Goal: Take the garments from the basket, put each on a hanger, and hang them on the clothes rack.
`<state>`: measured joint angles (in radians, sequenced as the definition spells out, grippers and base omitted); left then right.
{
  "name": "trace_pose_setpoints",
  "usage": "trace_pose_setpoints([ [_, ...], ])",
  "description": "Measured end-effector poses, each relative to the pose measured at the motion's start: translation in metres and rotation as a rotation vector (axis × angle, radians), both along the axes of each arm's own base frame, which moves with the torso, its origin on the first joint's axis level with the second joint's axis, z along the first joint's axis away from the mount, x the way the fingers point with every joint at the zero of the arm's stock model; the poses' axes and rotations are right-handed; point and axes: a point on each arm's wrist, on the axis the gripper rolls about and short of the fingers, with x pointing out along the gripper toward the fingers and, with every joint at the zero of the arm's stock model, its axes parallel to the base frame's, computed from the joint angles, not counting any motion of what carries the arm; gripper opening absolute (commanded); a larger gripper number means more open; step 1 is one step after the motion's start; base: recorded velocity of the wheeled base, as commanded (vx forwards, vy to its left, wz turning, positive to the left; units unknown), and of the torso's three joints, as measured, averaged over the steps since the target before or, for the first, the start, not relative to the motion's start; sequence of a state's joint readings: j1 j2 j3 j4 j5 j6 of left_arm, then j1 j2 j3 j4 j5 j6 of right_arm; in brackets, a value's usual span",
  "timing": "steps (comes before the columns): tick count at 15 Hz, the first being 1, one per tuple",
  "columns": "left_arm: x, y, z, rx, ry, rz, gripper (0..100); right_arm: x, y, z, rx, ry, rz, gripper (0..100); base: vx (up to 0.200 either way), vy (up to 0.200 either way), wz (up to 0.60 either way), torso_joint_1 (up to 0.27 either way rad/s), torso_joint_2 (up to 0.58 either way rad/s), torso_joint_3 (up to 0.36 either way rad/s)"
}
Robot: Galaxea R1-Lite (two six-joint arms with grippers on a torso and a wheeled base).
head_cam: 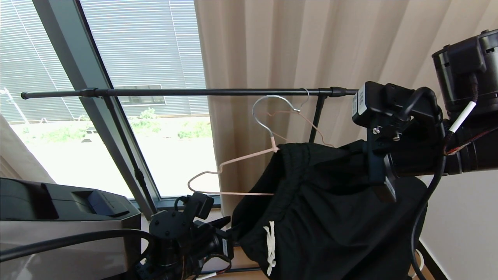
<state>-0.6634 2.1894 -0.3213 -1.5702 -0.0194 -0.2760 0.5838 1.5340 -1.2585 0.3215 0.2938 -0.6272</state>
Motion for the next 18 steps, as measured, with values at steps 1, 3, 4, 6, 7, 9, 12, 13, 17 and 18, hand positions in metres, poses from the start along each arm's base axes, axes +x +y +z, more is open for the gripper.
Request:
trace_pose_setpoints([
  [1, -0.001, 0.0, 0.0, 0.004, -0.003, -0.003, 0, 0.0, -0.001, -0.001, 0.001, 0.009, -0.006, 0, 0.0, 0.0, 0.0, 0.0, 0.0, 0.0],
  [3, -0.001, 0.001, 0.005, 0.003, -0.021, -0.003, 0, -0.001, -0.004, -0.007, 0.015, 0.06, -0.044, 0, 0.0, 0.0, 0.0, 0.0, 0.0, 0.0],
  [4, 0.0, 0.003, 0.008, 0.001, -0.032, 0.004, 0, -0.002, -0.007, -0.013, 0.02, 0.102, -0.069, 0, 0.0, 0.0, 0.0, 0.0, 0.0, 0.0],
  [6, 0.004, 0.007, 0.013, -0.002, -0.053, 0.02, 0, -0.003, -0.011, -0.022, 0.036, 0.137, -0.089, 0, 0.0, 0.0, 0.0, 0.0, 0.0, 0.0],
  [7, 0.007, 0.011, 0.015, -0.003, -0.063, 0.036, 0, -0.004, -0.014, -0.028, 0.049, 0.148, -0.089, 0, 0.0, 0.0, 0.0, 0.0, 0.0, 0.0],
  [9, 0.013, 0.017, 0.018, -0.007, -0.077, 0.062, 0, -0.003, -0.02, -0.037, 0.069, 0.148, -0.099, 0, 0.0, 0.0, 0.0, 0.0, 0.0, 0.0],
  [12, 0.021, 0.026, 0.021, -0.01, -0.097, 0.1, 0, -0.005, -0.029, -0.048, 0.064, 0.18, -0.115, 0, 0.0, 0.0, 0.0, 0.0, 0.0, 0.0],
  [13, 0.024, 0.029, 0.023, -0.007, -0.106, 0.111, 0, -0.006, -0.032, -0.05, 0.063, 0.186, -0.121, 0, 0.0, 0.0, 0.0, 0.0, 0.0, 0.0],
  [17, 0.032, 0.042, 0.025, -0.008, -0.117, 0.16, 0, -0.013, -0.038, -0.055, 0.063, 0.204, -0.121, 0, 0.0, 0.0, 0.0, 0.0, 0.0, 0.0],
  [18, 0.034, 0.044, 0.025, -0.009, -0.119, 0.167, 0, -0.016, -0.039, -0.057, 0.06, 0.21, -0.122, 0, 0.0, 0.0, 0.0, 0.0, 0.0, 0.0],
])
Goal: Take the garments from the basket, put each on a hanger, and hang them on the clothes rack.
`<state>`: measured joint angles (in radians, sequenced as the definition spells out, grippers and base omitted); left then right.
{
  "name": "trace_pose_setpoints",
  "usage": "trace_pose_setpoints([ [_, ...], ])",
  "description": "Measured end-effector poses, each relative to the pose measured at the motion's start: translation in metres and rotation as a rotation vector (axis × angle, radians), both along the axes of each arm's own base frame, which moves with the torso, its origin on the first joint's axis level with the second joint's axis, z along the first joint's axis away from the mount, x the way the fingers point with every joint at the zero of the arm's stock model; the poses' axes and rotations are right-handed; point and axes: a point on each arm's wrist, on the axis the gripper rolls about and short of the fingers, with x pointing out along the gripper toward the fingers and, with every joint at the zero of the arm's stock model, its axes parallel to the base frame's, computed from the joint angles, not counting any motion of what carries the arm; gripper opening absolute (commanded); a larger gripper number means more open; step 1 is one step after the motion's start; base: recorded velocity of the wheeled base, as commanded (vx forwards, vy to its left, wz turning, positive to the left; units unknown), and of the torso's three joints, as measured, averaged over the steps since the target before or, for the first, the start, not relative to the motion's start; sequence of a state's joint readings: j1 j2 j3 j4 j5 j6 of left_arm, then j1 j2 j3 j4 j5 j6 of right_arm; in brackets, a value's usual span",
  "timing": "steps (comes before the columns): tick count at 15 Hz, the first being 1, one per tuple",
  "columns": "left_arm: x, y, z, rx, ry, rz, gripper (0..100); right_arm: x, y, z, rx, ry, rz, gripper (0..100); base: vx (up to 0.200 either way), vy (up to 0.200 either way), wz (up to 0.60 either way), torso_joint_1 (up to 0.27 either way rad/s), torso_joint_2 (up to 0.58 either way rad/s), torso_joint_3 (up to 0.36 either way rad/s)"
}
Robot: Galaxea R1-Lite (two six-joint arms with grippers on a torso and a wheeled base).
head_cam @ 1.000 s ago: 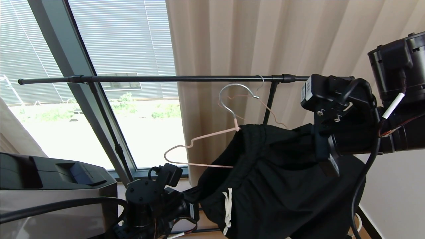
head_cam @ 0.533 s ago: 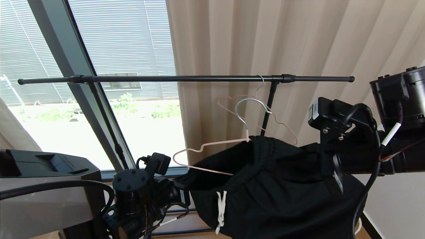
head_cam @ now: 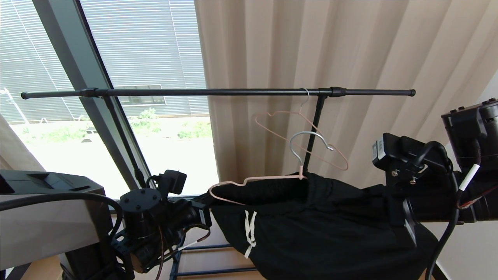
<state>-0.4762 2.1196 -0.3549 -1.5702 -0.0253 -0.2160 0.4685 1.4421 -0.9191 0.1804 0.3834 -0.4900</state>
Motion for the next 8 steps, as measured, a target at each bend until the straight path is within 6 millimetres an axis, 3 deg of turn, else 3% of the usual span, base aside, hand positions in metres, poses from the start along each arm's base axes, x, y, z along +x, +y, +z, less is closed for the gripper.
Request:
trace_pose_setpoints([
  [8, 0.003, 0.01, 0.011, -0.011, -0.036, 0.031, 0, -0.026, -0.013, -0.014, -0.02, 0.028, -0.006, 0, 0.0, 0.0, 0.0, 0.0, 0.0, 0.0],
])
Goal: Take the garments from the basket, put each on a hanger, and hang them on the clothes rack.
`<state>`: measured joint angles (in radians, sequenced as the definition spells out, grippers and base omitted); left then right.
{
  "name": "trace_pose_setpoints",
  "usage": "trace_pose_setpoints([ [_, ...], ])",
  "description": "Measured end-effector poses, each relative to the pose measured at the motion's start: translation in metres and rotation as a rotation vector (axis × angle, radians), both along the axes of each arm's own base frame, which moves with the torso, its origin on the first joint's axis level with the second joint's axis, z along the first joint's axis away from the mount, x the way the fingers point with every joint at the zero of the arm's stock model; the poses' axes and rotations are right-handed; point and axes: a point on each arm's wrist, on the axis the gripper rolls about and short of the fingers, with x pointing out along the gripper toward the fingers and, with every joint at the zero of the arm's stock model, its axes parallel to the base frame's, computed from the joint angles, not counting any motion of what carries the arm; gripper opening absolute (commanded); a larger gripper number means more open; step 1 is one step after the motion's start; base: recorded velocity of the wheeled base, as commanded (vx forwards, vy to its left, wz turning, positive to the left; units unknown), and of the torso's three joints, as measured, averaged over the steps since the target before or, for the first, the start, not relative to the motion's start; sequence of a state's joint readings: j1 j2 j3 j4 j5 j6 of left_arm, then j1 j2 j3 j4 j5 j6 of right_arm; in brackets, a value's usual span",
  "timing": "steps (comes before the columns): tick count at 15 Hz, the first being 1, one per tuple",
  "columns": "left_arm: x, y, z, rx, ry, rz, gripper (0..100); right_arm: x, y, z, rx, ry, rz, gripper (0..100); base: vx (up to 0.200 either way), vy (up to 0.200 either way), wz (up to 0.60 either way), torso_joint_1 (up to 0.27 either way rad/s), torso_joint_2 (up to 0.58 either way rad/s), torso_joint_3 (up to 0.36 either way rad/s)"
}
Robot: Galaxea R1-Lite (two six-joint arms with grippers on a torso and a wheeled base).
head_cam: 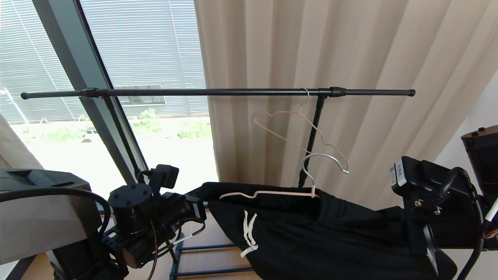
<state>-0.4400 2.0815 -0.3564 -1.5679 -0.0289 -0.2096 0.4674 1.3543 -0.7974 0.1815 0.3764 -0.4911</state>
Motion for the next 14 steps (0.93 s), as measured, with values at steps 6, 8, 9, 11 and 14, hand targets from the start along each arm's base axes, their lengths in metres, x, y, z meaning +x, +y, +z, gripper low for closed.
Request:
trace_pose_setpoints([
  [6, -0.001, -0.009, 0.033, 0.118, 0.078, -0.073, 0, -0.005, -0.003, -0.006, -0.013, 0.008, -0.012, 0, 0.0, 0.0, 0.0, 0.0, 0.0, 0.0],
  [8, -0.002, -0.024, 0.055, 0.144, 0.066, -0.125, 0, -0.004, -0.002, -0.006, 0.011, -0.002, -0.027, 0, 0.0, 0.0, 0.0, 0.0, 0.0, 0.0],
  [9, -0.004, -0.032, 0.066, 0.154, 0.056, -0.149, 0, -0.002, -0.002, -0.006, 0.033, -0.017, -0.045, 0, 0.0, 0.0, 0.0, 0.0, 0.0, 0.0],
  [11, -0.007, -0.044, 0.088, 0.173, 0.068, -0.192, 0, 0.0, -0.001, -0.01, 0.035, -0.043, -0.094, 0, 0.0, 0.0, 0.0, 0.0, 0.0, 0.0],
  [14, -0.01, -0.052, 0.121, 0.188, 0.055, -0.22, 0, -0.001, -0.003, -0.018, 0.005, -0.044, -0.124, 0, 0.0, 0.0, 0.0, 0.0, 0.0, 0.0],
])
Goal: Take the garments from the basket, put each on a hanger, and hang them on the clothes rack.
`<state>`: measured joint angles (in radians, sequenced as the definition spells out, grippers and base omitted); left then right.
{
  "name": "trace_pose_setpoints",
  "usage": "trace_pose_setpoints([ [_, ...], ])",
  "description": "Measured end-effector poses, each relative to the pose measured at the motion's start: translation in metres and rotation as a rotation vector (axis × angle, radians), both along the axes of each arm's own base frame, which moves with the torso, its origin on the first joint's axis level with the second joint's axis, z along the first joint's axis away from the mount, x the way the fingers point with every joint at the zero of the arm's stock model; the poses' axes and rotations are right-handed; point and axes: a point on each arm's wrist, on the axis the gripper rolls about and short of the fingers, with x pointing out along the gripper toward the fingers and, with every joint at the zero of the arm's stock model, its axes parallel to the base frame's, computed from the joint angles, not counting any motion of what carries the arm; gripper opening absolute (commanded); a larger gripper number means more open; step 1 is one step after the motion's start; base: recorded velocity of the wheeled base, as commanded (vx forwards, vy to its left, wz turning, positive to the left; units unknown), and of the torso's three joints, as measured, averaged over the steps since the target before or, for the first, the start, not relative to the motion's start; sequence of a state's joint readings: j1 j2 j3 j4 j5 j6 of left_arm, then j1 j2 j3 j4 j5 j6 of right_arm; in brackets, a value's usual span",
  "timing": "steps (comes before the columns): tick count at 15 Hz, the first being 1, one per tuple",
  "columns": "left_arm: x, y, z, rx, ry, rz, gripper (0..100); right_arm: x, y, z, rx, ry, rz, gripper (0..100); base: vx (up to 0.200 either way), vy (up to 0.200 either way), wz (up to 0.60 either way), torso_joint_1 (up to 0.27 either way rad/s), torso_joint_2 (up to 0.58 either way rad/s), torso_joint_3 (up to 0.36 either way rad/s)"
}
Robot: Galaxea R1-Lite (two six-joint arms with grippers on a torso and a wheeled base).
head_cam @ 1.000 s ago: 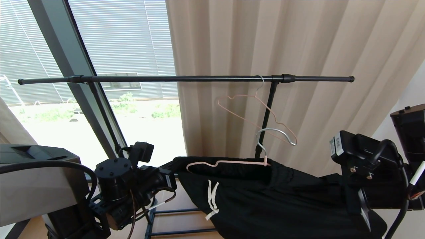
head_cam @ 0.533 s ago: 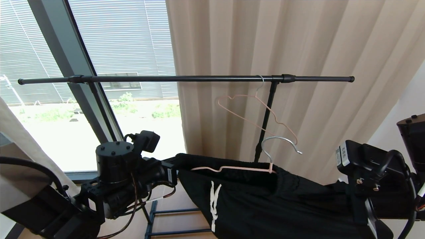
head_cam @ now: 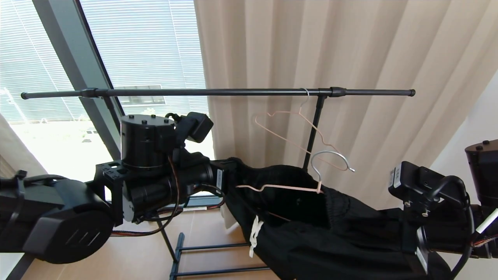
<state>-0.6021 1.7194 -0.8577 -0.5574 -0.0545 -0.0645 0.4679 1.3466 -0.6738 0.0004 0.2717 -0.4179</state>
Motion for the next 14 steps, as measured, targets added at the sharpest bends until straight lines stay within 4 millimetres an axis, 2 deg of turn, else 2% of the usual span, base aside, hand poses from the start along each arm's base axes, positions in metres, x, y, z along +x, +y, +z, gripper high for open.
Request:
trace_pose_setpoints([
  [3, -0.002, 0.007, 0.021, 0.005, -0.057, 0.007, 0, -0.001, -0.005, 0.0, -0.007, -0.007, -0.027, 0, 0.0, 0.0, 0.0, 0.0, 0.0, 0.0],
  [5, -0.009, 0.009, 0.027, 0.015, -0.045, -0.002, 0, 0.001, -0.005, 0.0, -0.003, -0.013, -0.041, 0, 0.0, 0.0, 0.0, 0.0, 0.0, 0.0],
  [11, -0.053, -0.013, 0.035, 0.053, 0.007, -0.155, 0, 0.014, 0.012, -0.007, 0.061, -0.011, -0.1, 0, 0.0, 0.0, 0.0, 0.0, 0.0, 0.0],
  [14, -0.058, -0.016, 0.048, 0.048, 0.0, -0.175, 0, 0.02, 0.025, -0.011, 0.079, -0.024, -0.114, 0, 0.0, 0.0, 0.0, 0.0, 0.0, 0.0],
])
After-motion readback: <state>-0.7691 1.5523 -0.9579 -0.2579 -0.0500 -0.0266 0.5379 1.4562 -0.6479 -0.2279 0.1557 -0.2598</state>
